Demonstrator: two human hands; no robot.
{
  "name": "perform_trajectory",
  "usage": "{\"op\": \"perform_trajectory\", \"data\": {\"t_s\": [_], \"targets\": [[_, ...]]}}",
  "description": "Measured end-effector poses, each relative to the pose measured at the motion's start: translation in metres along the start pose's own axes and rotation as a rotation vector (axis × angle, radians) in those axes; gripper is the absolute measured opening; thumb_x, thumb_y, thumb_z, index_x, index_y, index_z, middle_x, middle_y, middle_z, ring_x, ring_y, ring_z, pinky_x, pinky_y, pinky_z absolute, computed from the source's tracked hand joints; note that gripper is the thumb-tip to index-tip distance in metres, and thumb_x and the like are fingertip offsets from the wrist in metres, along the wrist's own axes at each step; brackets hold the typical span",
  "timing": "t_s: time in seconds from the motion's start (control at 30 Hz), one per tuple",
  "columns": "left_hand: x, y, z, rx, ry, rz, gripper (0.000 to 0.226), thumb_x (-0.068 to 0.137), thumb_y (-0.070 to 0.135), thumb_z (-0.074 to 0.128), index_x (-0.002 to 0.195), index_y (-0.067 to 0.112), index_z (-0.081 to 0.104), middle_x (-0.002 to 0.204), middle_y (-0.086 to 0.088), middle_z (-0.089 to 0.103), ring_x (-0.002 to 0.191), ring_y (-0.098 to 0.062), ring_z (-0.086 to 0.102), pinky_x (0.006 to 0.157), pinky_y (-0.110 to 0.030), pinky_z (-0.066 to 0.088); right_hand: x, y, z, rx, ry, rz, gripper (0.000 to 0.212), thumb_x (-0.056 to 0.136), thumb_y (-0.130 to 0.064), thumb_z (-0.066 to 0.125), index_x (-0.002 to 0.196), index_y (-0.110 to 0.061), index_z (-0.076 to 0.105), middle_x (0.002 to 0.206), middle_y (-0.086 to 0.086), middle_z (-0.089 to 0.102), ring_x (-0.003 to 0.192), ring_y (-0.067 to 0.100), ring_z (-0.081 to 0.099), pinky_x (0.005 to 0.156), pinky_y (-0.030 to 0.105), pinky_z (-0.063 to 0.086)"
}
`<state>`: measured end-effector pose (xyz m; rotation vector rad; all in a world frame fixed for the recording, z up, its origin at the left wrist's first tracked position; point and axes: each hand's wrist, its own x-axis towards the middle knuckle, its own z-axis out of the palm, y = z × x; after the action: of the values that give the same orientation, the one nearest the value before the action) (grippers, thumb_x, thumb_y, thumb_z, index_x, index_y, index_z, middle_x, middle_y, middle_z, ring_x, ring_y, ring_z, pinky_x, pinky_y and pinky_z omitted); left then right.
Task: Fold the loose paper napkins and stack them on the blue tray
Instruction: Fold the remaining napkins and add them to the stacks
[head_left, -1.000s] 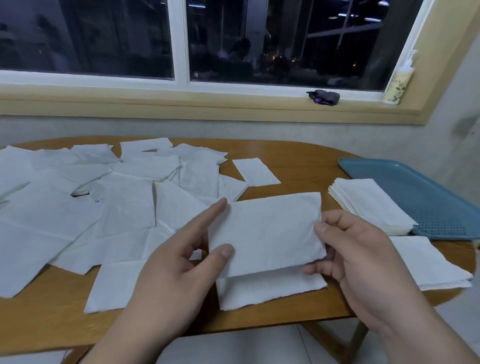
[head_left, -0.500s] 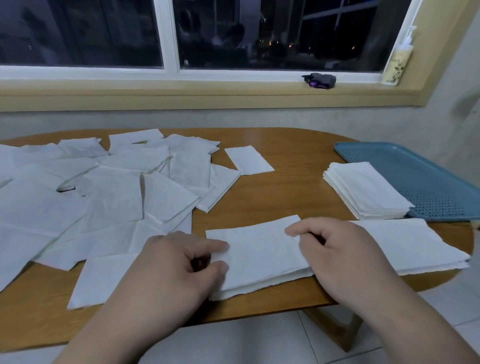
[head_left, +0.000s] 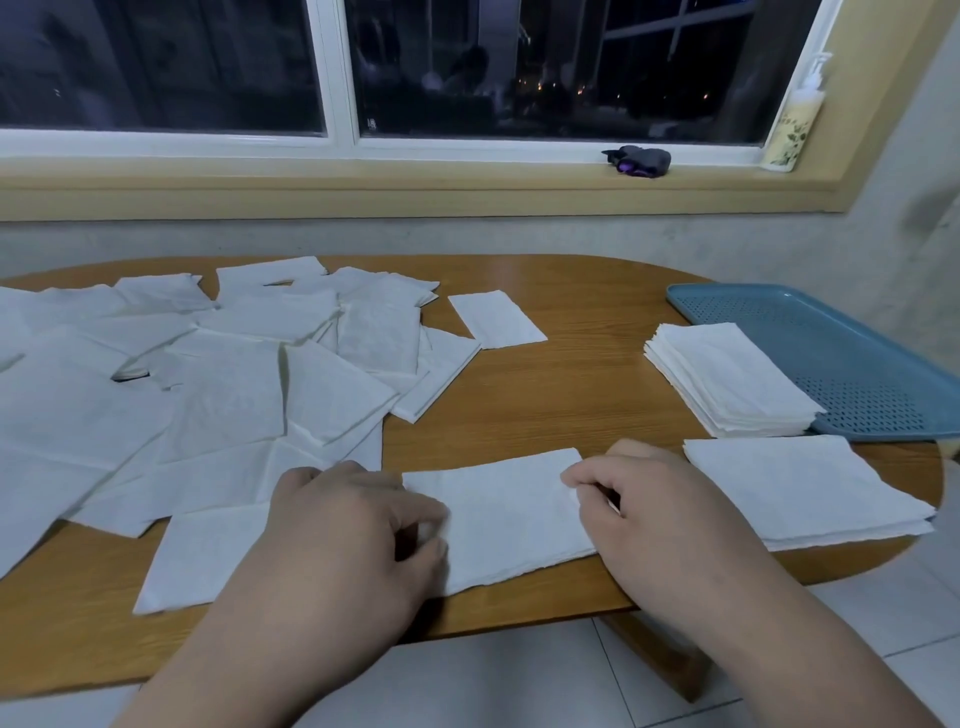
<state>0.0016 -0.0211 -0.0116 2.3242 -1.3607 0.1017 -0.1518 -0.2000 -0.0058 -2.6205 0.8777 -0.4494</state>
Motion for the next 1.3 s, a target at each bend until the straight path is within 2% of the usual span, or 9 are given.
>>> {"op": "perform_trajectory", "data": {"t_s": [0.23, 0.47, 0.6, 0.77, 0.87, 0.93, 1.03, 1.17, 1.3], "targets": [[0.000, -0.004, 0.003, -0.072, 0.107, 0.010, 0.022, 0.075, 0.055, 0.050, 0.083, 0.047, 0.069, 0.087, 0.028, 0.049, 0.095, 0.002, 0.047, 0.081, -0.021, 0.022, 0.000, 0.002, 0.000, -0.041, 0.039, 0.000, 0.021, 0.097, -0.029, 0.052, 0.107, -0.037, 0.068, 0.096, -0.020, 0.046, 0.092, -0.001, 0.048, 0.071, 0.018, 0.044], [0.001, -0.009, 0.006, -0.027, 0.034, 0.114, 0.025, 0.079, 0.056, 0.049, 0.088, 0.047, 0.070, 0.089, 0.032, 0.054, 0.092, 0.002, 0.048, 0.083, -0.021, 0.032, 0.012, -0.003, -0.011, 0.106, 0.078, 0.009, 0.013, 0.094, -0.033, 0.057, 0.091, -0.038, 0.069, 0.096, -0.023, 0.052, 0.088, -0.003, 0.052, 0.068, 0.013, 0.038], [0.001, -0.009, 0.007, -0.070, 0.042, 0.105, 0.028, 0.079, 0.057, 0.047, 0.090, 0.046, 0.071, 0.090, 0.032, 0.054, 0.097, 0.002, 0.049, 0.086, -0.025, 0.034, 0.064, -0.025, -0.021, 0.078, 0.046, -0.018, 0.021, 0.098, -0.032, 0.052, 0.108, -0.037, 0.069, 0.107, -0.021, 0.053, 0.094, 0.002, 0.053, 0.078, 0.024, 0.047], [0.000, -0.009, 0.007, -0.075, 0.052, 0.118, 0.026, 0.080, 0.055, 0.049, 0.090, 0.045, 0.071, 0.090, 0.030, 0.055, 0.096, 0.003, 0.051, 0.087, -0.028, 0.037, 0.140, -0.048, -0.010, -0.118, -0.075, -0.057, 0.036, 0.100, -0.026, 0.046, 0.133, -0.028, 0.060, 0.142, -0.004, 0.052, 0.126, 0.019, 0.050, 0.095, 0.032, 0.043], [0.000, -0.008, 0.007, -0.076, 0.058, 0.131, 0.022, 0.079, 0.052, 0.052, 0.088, 0.045, 0.071, 0.088, 0.029, 0.055, 0.094, 0.003, 0.051, 0.084, -0.027, 0.039, 0.168, -0.053, 0.002, -0.192, -0.198, -0.037, 0.043, 0.101, -0.024, 0.044, 0.145, -0.023, 0.049, 0.150, 0.002, 0.046, 0.134, 0.026, 0.045, 0.102, 0.035, 0.042], [0.000, -0.009, 0.006, -0.080, 0.054, 0.133, 0.021, 0.080, 0.052, 0.052, 0.088, 0.044, 0.070, 0.088, 0.028, 0.055, 0.094, 0.003, 0.050, 0.085, -0.027, 0.038, 0.178, -0.052, 0.012, -0.242, -0.275, -0.017, 0.036, 0.101, -0.021, 0.043, 0.134, -0.019, 0.056, 0.139, 0.005, 0.055, 0.127, 0.028, 0.051, 0.096, 0.035, 0.046], [0.000, -0.010, 0.005, -0.074, 0.026, 0.133, 0.026, 0.083, 0.053, 0.047, 0.091, 0.043, 0.070, 0.091, 0.026, 0.054, 0.097, 0.002, 0.049, 0.089, -0.027, 0.037, 0.184, -0.045, 0.022, -0.301, -0.266, 0.032, 0.019, 0.096, -0.017, 0.043, 0.099, -0.018, 0.061, 0.102, 0.004, 0.063, 0.099, 0.026, 0.060, 0.076, 0.033, 0.050], [-0.001, -0.008, 0.004, -0.075, 0.012, 0.119, 0.034, 0.084, 0.055, 0.040, 0.098, 0.044, 0.069, 0.096, 0.026, 0.054, 0.103, 0.001, 0.046, 0.095, -0.026, 0.032, 0.180, -0.039, 0.022, -0.369, -0.121, 0.153, 0.021, 0.095, -0.019, 0.052, 0.112, -0.021, 0.064, 0.105, 0.002, 0.065, 0.099, 0.025, 0.059, 0.098, 0.041, 0.045], [-0.002, -0.006, 0.003, -0.084, 0.021, 0.108, 0.034, 0.085, 0.054, 0.040, 0.102, 0.043, 0.068, 0.100, 0.026, 0.053, 0.106, 0.002, 0.042, 0.098, -0.024, 0.029, 0.160, -0.025, 0.018, -0.463, -0.053, 0.199, 0.022, 0.093, -0.014, 0.053, 0.107, -0.025, 0.066, 0.096, 0.000, 0.065, 0.093, 0.023, 0.060, 0.092, 0.038, 0.045]]}}
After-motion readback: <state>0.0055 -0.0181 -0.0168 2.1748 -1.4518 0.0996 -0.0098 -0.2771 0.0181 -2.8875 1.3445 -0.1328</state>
